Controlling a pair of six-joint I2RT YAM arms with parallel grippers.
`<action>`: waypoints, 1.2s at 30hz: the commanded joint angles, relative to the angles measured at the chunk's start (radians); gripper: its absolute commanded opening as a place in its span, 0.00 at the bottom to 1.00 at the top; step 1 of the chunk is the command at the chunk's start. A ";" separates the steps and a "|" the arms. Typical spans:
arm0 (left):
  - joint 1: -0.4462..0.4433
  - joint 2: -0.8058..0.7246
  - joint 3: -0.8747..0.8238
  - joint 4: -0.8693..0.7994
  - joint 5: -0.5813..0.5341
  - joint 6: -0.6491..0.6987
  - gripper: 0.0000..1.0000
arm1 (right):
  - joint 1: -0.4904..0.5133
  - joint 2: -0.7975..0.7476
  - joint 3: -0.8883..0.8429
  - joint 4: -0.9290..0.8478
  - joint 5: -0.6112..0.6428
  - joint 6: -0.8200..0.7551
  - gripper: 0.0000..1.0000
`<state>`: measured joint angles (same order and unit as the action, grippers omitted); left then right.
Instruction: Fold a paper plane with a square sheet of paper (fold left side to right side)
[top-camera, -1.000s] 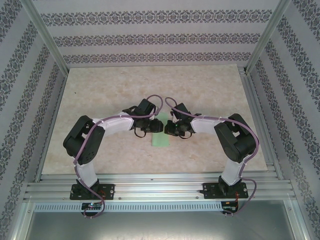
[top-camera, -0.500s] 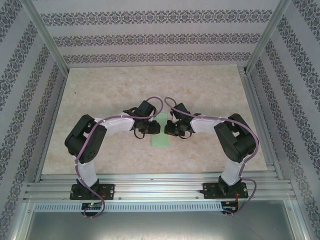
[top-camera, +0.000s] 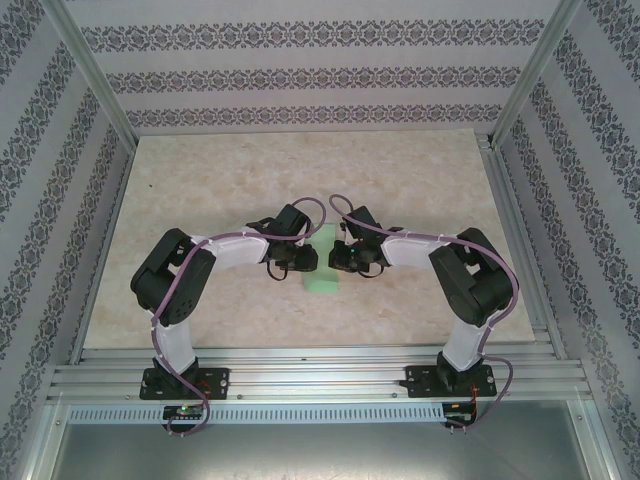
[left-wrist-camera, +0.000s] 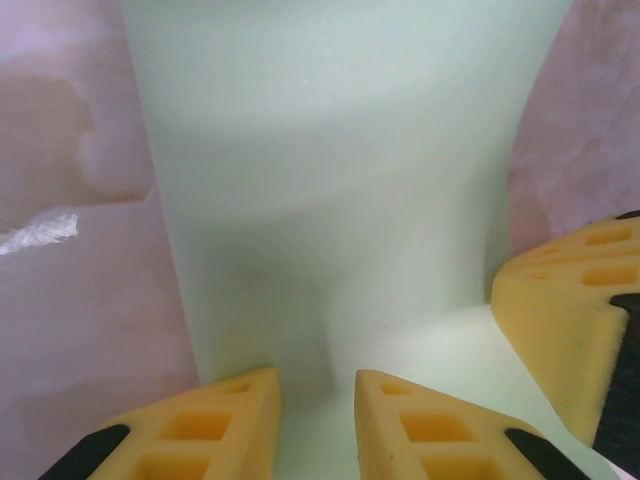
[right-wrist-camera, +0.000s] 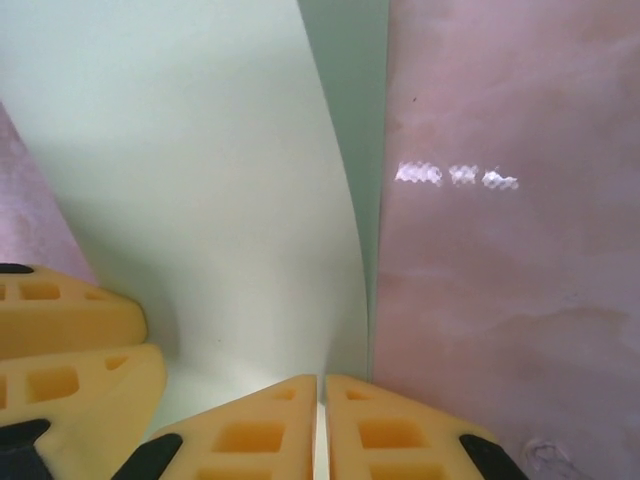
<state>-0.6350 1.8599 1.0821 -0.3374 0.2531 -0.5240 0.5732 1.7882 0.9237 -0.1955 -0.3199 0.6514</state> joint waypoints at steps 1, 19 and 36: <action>0.007 0.027 -0.026 -0.024 0.000 0.038 0.28 | -0.024 -0.082 -0.019 0.064 -0.052 -0.004 0.12; 0.007 0.033 -0.028 -0.019 0.008 0.048 0.27 | -0.057 0.111 0.146 0.208 -0.147 0.105 0.11; 0.006 -0.026 -0.079 0.007 0.038 0.138 0.31 | -0.029 0.249 0.229 -0.007 0.019 0.033 0.10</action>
<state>-0.6350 1.8439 1.0485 -0.2985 0.2676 -0.4438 0.5289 2.0041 1.1461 -0.1135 -0.3790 0.7204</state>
